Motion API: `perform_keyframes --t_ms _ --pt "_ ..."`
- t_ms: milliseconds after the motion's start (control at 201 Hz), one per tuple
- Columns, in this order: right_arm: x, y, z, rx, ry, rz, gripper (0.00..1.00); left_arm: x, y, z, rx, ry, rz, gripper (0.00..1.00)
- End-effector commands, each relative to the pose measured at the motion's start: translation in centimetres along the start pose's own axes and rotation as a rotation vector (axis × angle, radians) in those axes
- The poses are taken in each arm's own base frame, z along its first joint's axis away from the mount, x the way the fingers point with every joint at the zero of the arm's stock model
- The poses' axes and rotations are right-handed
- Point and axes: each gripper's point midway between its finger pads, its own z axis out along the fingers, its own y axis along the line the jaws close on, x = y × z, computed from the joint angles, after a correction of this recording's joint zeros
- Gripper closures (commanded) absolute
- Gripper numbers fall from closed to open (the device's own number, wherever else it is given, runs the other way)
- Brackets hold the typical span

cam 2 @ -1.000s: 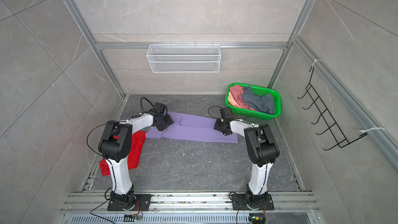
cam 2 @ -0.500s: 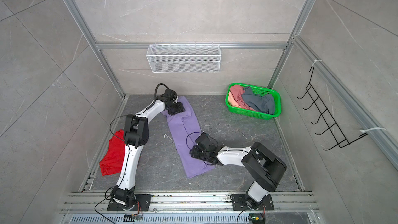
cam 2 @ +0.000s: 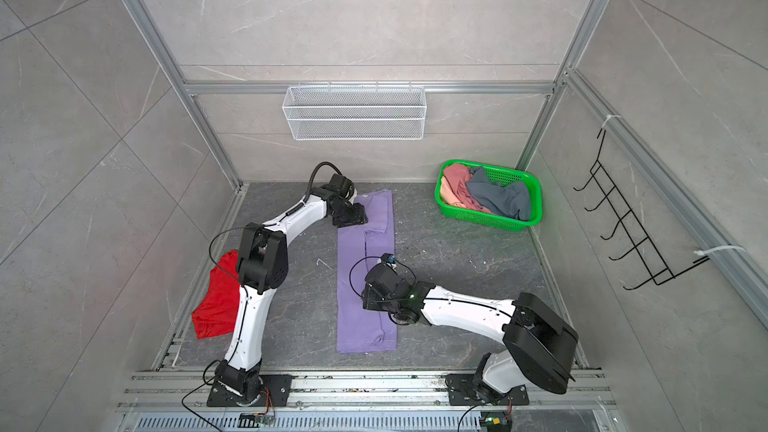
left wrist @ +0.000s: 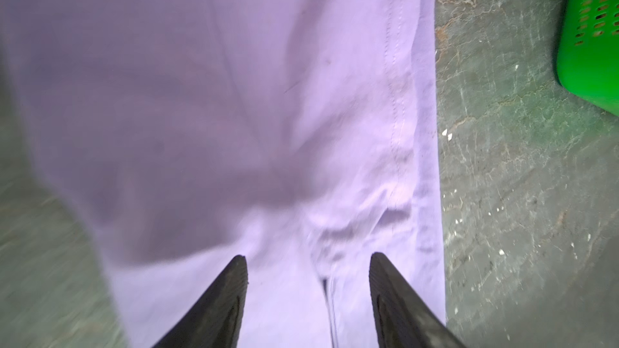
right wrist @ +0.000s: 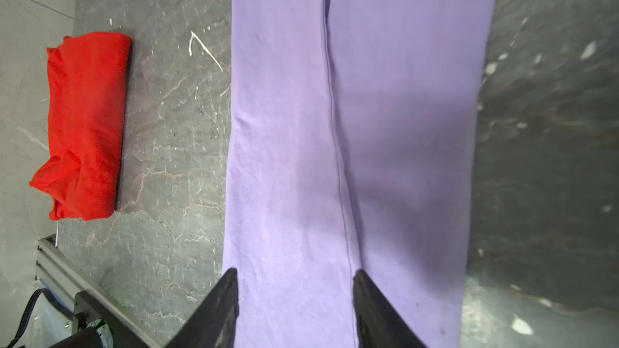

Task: Fold and stack the t-shirts
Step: 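Rotate the folded strip with both grippers so it lies pointing toward the robot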

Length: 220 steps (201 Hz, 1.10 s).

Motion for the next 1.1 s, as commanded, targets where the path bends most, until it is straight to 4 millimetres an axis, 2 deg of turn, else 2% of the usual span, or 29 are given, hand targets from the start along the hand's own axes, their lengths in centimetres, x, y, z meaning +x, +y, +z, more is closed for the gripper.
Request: perform_keyframes --t_ms 0,85,179,279,393,508,652,717,797,901,1090 --pt "0.4 -1.2 0.6 0.055 0.007 -0.052 0.43 -0.8 -1.5 -2.3 0.025 -0.068 -0.037 0.39" --pt "0.8 -1.2 1.3 0.046 0.021 -0.039 0.43 0.6 -0.9 -1.7 0.026 -0.039 -0.086 0.39" --pt "0.9 -1.5 1.3 0.056 0.018 -0.034 0.44 1.9 -0.8 -2.2 0.051 -0.044 -0.11 0.39" --pt "0.5 -2.0 0.0 0.07 -0.012 -0.04 0.43 3.2 -1.1 -4.6 0.081 -0.076 -0.102 0.4" --pt "0.5 -2.9 -1.9 0.091 -0.02 -0.037 0.4 5.9 -2.3 -8.9 0.148 -0.085 -0.045 0.39" --pt "1.0 -4.1 -3.5 0.114 -0.012 -0.023 0.35 11.3 -2.0 -11.4 0.137 0.016 -0.056 0.39" --pt "2.5 -5.1 -4.8 0.093 0.018 0.021 0.3 19.7 -2.6 -11.9 0.13 0.119 -0.09 0.38" --pt "3.6 -5.2 -5.0 0.059 0.054 0.045 0.3 23.6 -2.2 -12.0 0.1 0.167 -0.125 0.38" --pt "5.0 -5.2 -5.0 0.022 0.108 0.067 0.3 27.4 -1.4 -12.6 0.065 0.196 -0.174 0.38" --pt "6.5 -5.7 -5.0 0.011 0.158 0.101 0.3 31.0 -1.3 -13.6 0.066 0.222 -0.22 0.39" --pt "8.5 -7.1 -4.9 0.032 0.218 0.146 0.31 35.2 -1.5 -14.1 0.062 0.279 -0.268 0.39"
